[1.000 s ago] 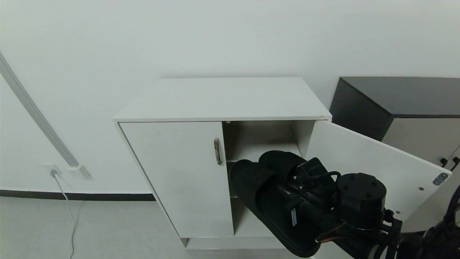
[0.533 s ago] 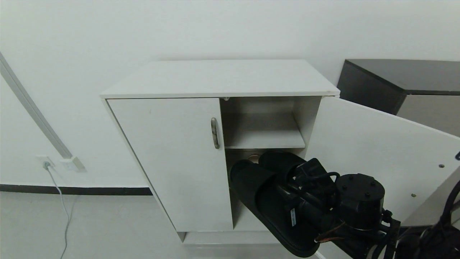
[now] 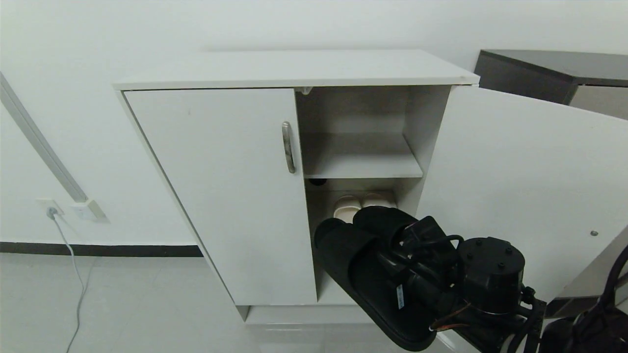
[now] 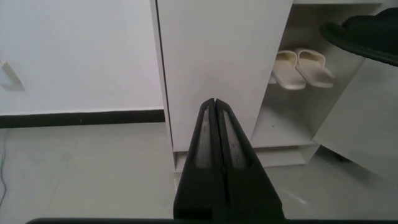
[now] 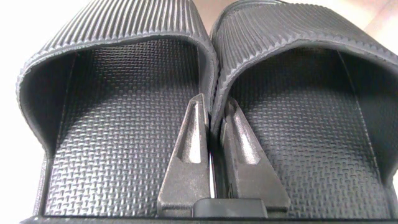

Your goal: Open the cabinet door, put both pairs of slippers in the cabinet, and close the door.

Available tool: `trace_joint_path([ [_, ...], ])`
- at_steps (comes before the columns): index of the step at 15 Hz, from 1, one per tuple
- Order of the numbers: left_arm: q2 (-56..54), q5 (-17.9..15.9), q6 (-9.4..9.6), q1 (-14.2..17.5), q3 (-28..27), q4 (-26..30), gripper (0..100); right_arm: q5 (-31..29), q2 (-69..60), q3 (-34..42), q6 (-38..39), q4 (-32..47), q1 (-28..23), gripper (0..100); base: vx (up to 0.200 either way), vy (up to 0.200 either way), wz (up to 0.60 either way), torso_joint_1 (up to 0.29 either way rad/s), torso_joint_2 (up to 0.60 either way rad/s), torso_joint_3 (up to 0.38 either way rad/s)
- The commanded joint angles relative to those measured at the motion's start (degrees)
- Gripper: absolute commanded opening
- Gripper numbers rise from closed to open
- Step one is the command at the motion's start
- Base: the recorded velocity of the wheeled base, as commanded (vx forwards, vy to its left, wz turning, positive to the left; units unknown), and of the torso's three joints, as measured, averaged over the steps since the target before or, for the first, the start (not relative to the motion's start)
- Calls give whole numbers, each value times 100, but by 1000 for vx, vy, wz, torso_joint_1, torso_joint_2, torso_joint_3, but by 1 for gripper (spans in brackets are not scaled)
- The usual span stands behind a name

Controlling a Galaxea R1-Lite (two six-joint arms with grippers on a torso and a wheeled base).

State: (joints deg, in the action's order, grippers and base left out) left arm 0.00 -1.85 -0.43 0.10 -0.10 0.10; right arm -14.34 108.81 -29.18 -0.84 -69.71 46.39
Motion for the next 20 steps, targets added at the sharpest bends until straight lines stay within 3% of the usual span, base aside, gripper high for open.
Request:
trace_joint_path([
  [1, 0, 1, -1, -1, 1, -1, 0, 1, 8, 0, -4, 1, 2, 0, 0, 0, 0, -27, 437, 383],
  [5, 9, 1, -1, -1, 1, -1, 0, 10, 8, 36, -4, 1, 11, 0, 0, 0, 0, -15, 354, 331],
  [12, 0, 1, -1, -1, 1, -1, 0, -96, 26, -61, -355, -78, 116, 0, 0, 0, 0, 1, 24, 23],
  [14, 9, 1, -1, -1, 1, -1, 0, -1124, -9, -949, -311, 467, 371, 0, 0, 0, 0, 0, 0, 0],
  [15, 0, 1, -1, -1, 1, -1, 0, -1511, -53, -1450, -180, 1135, 459, 0, 0, 0, 0, 0, 0, 0],
  [19, 9, 1, 8, -1, 1, -1, 0, -2636, -431, -3137, 691, 3719, 837, 0, 0, 0, 0, 0, 0, 0],
  [20, 9, 1, 8, -1, 1, -1, 0, -2741, -440, -3313, 778, 3930, 881, 0, 0, 0, 0, 0, 0, 0],
])
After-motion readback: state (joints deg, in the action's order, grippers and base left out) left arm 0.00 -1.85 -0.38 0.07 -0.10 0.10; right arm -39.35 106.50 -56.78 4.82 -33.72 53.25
